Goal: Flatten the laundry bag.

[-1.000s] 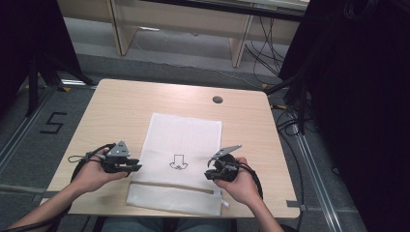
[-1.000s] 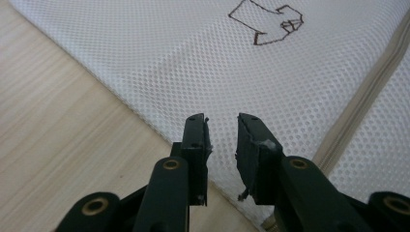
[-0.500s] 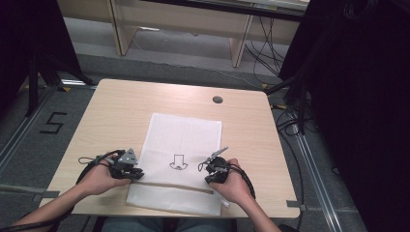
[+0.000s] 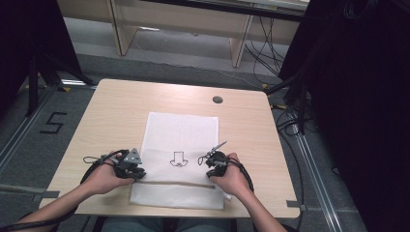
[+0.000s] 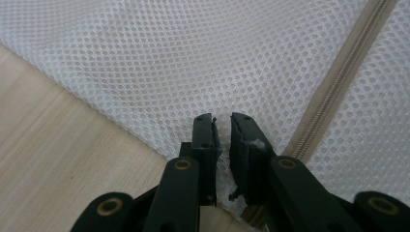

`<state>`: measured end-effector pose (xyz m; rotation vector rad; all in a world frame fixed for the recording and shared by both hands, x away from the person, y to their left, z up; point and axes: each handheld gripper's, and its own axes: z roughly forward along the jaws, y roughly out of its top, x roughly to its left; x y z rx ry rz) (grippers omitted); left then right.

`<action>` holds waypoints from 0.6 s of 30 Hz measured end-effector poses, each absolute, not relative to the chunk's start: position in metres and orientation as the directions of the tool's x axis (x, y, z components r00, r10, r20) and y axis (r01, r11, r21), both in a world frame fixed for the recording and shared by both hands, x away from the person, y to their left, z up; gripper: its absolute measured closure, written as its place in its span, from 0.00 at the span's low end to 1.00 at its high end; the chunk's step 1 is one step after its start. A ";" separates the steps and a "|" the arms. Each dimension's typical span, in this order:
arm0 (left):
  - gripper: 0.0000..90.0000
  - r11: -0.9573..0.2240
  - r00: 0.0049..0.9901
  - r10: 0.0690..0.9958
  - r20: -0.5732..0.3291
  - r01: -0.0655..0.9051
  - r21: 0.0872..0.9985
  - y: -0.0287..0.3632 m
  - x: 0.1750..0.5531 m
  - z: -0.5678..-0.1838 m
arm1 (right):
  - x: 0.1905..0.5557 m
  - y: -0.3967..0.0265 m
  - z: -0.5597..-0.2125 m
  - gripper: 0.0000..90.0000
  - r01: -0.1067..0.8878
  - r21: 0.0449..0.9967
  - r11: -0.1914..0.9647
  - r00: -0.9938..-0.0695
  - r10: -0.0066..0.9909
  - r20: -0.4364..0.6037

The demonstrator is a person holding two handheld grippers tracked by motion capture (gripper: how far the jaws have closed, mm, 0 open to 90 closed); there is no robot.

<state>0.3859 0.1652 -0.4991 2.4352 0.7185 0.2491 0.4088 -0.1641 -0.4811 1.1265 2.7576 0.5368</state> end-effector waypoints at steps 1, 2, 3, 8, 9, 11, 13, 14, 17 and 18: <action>0.88 -0.683 0.836 0.548 0.011 0.440 0.582 0.165 0.386 -0.499 | 0.409 -0.164 -0.481 1.00 0.658 0.365 0.659 -0.715 0.698 0.028; 0.88 -0.694 0.842 0.539 0.022 0.429 0.579 0.166 0.387 -0.498 | 0.409 -0.164 -0.481 1.00 0.662 0.364 0.655 -0.712 0.702 0.031; 0.88 -0.689 0.839 0.544 0.020 0.433 0.581 0.165 0.387 -0.499 | 0.409 -0.164 -0.481 1.00 0.669 0.361 0.650 -0.707 0.706 0.038; 0.87 -0.672 0.832 0.554 -0.001 0.449 0.589 0.166 0.388 -0.500 | 0.408 -0.163 -0.481 1.00 0.675 0.355 0.646 -0.699 0.715 0.027; 0.87 -0.672 0.833 0.553 -0.002 0.447 0.590 0.166 0.387 -0.500 | 0.407 -0.162 -0.481 1.00 0.670 0.355 0.652 -0.703 0.711 0.020; 0.87 -0.691 0.841 0.540 0.024 0.427 0.583 0.166 0.387 -0.499 | 0.405 -0.160 -0.480 1.00 0.675 0.342 0.653 -0.698 0.716 0.008; 0.87 -0.689 0.839 0.543 0.022 0.430 0.584 0.166 0.387 -0.499 | 0.406 -0.160 -0.480 1.00 0.663 0.349 0.662 -0.707 0.707 0.001; 0.87 -0.687 0.838 0.546 0.031 0.425 0.589 0.166 0.387 -0.499 | 0.405 -0.159 -0.480 1.00 0.682 0.341 0.647 -0.691 0.723 0.010; 0.82 -0.667 0.832 0.555 0.012 0.436 0.604 0.168 0.387 -0.499 | 0.406 -0.164 -0.479 0.93 0.681 0.369 0.633 -0.685 0.729 0.013; 0.80 -0.655 0.828 0.560 0.005 0.439 0.615 0.169 0.388 -0.499 | 0.405 -0.167 -0.476 0.92 0.684 0.388 0.617 -0.673 0.740 0.010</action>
